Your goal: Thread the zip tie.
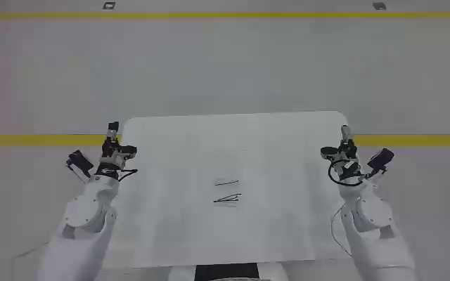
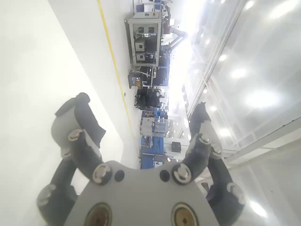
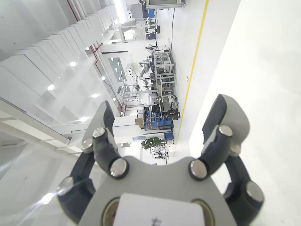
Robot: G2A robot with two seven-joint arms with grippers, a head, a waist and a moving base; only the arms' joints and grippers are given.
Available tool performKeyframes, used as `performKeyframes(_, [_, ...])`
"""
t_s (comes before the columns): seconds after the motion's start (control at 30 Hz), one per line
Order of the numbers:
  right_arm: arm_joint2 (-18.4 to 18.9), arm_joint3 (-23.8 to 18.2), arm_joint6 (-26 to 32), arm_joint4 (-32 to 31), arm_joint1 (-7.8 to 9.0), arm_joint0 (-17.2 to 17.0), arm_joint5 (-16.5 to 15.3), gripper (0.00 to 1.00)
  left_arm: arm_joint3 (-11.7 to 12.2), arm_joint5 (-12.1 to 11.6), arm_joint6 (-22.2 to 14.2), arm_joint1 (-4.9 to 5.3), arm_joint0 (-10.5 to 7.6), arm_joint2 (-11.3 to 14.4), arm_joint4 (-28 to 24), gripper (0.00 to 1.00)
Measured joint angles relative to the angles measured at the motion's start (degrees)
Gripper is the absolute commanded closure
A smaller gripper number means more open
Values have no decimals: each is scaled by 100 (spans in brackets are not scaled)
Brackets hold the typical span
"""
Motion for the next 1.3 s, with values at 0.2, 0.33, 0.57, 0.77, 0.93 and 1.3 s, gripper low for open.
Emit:
performKeyframes(0.2, [0, 0, 0, 0, 0, 0, 0, 0, -5, -2, -3, 1, -4, 3, 3, 0])
performKeyframes(0.33, [0, 0, 0, 0, 0, 0, 0, 0, -248, 164, -711, 31, -114, 169, 191, 0])
performKeyframes(0.57, [0, 0, 0, 0, 0, 0, 0, 0, -353, 369, -1731, 106, -68, 303, 1053, 0])
performKeyframes(0.77, [0, 0, 0, 0, 0, 0, 0, 0, -353, 364, -1702, 104, -69, 301, 1009, 0])
performKeyframes(0.93, [0, 0, 0, 0, 0, 0, 0, 0, -482, 120, -2198, 150, -182, 365, 1479, 0])
performKeyframes(1.3, [0, 0, 0, 0, 0, 0, 0, 0, -431, 298, -3192, 235, -433, 846, 2755, 0])
